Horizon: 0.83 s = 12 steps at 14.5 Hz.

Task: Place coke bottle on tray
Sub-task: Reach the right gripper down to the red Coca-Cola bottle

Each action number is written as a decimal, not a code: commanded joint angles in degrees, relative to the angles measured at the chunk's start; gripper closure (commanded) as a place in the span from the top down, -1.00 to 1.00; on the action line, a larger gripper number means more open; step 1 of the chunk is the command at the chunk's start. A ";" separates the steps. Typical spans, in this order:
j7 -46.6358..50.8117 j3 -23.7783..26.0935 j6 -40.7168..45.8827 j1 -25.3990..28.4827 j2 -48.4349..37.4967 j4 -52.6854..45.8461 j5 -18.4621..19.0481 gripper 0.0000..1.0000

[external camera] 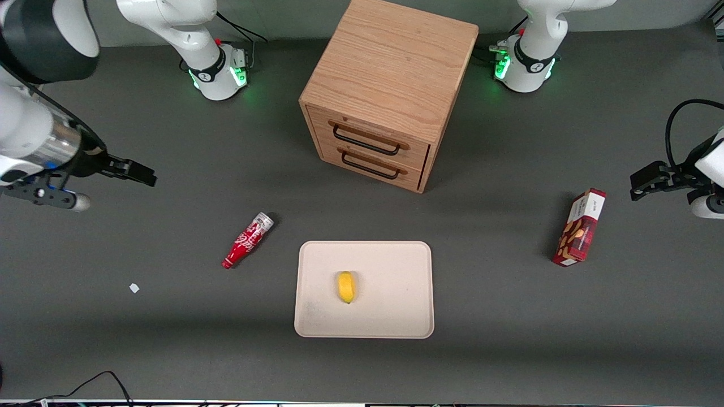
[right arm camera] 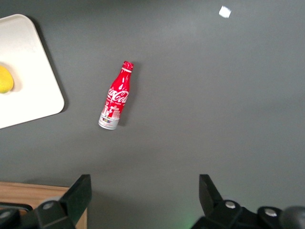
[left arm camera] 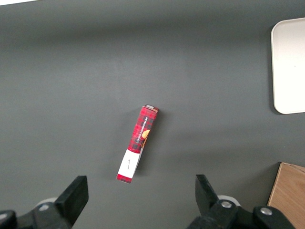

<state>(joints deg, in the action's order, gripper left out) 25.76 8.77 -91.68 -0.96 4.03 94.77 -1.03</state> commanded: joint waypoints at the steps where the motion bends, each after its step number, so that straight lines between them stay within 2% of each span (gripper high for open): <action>1: 7.36 3.17 -8.39 -0.36 -0.68 8.29 0.85 1.00; 4: 10.80 6.07 -20.35 -0.27 -0.16 17.44 0.94 1.00; 9: 13.51 6.43 -40.57 -0.18 3.08 29.76 2.16 1.00; 12: 20.89 6.96 -47.96 -0.09 9.84 29.33 7.68 1.00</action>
<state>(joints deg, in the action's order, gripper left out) 41.03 15.02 -135.47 -0.93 9.76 124.99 2.85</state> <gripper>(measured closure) 0.000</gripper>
